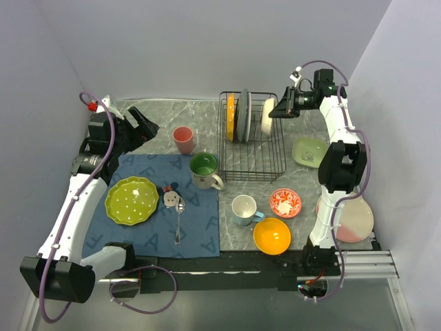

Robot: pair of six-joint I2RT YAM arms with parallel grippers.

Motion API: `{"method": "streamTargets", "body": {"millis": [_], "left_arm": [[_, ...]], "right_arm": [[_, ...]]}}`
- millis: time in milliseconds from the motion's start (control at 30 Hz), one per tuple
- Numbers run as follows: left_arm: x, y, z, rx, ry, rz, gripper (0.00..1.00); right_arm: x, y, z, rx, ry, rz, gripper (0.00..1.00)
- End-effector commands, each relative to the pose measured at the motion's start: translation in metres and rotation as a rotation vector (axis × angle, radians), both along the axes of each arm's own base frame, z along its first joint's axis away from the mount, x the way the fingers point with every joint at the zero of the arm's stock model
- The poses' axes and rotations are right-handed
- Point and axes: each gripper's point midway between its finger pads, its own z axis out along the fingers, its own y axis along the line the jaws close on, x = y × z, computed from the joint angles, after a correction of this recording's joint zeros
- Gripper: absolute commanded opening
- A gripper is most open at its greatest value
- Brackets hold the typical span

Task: Load the mixed dishes into the dish rack
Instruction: Insert the plate into the dish rack

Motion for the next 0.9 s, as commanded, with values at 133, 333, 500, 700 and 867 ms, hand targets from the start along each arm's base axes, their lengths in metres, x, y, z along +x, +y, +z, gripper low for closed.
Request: {"method": "streamTargets", "body": {"millis": [133, 333, 500, 700, 867], "left_arm": [[-0.004, 0.001, 0.017, -0.012, -0.051, -0.001, 0.97], [-0.004, 0.001, 0.016, -0.014, -0.051, 0.002, 0.97], [-0.005, 0.001, 0.015, -0.015, -0.049, -0.001, 0.97], [-0.005, 0.001, 0.016, -0.015, -0.051, -0.001, 0.97], [-0.005, 0.000, 0.015, -0.017, -0.051, -0.004, 0.97]], "right_arm": [[0.011, -0.017, -0.009, -0.065, 0.012, -0.073, 0.41], [0.015, -0.019, -0.009, -0.071, 0.001, -0.104, 0.52], [0.021, -0.025, -0.012, -0.099, 0.002, -0.152, 0.46], [0.030, -0.031, 0.001, -0.120, -0.062, -0.223, 0.47], [0.046, -0.032, 0.007, -0.112, -0.073, -0.250, 0.47]]}}
